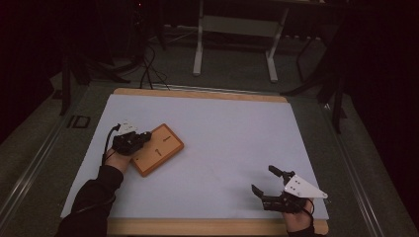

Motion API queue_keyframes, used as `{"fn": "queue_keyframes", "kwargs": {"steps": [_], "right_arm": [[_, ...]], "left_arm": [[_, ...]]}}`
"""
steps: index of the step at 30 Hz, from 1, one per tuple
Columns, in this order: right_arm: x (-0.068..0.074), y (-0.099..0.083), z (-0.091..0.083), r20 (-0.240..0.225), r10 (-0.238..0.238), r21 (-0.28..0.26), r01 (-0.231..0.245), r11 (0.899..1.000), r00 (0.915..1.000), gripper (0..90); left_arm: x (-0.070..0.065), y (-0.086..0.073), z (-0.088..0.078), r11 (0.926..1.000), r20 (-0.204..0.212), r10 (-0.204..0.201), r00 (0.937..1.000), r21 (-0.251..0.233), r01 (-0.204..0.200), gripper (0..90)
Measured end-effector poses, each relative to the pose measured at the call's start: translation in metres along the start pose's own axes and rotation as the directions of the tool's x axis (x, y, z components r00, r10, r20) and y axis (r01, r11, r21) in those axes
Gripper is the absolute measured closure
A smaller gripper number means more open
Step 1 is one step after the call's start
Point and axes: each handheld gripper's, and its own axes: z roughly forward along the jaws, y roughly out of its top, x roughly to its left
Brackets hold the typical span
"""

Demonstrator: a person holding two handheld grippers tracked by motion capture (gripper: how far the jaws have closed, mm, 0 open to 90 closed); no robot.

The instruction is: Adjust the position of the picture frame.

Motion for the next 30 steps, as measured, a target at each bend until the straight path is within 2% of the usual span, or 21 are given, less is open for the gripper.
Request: {"fn": "queue_keyframes", "kwargs": {"steps": [2,8,18,25,30], "right_arm": [[0.0,0.0,0.0,0.0,0.002,-0.001,-0.002,1.0,1.0,13.4],[0.0,0.0,0.001,-0.002,0.001,0.0,-0.001,1.0,1.0,13.4],[-0.001,0.001,-0.001,0.001,0.004,-0.006,-0.004,1.0,1.0,13.4],[-0.002,0.001,-0.003,0.001,0.008,-0.011,-0.008,1.0,1.0,13.4],[-0.003,0.001,-0.004,0.005,0.012,-0.021,-0.012,1.0,0.9999,13.4]], "left_arm": [[-0.004,0.004,-0.002,0.9999,0.006,0.009,0.9999,-0.005,-0.009,85.0],[-0.021,0.021,-0.005,0.9973,0.025,0.074,0.997,-0.003,-0.074,85.0],[-0.05,0.047,0.004,0.9931,0.092,0.117,0.9888,-0.019,-0.116,84.9],[-0.072,0.059,0.02,0.9895,0.156,0.144,0.9771,-0.027,-0.142,84.9],[-0.091,0.063,0.035,0.9859,0.214,0.167,0.9625,-0.021,-0.166,84.9]]}}
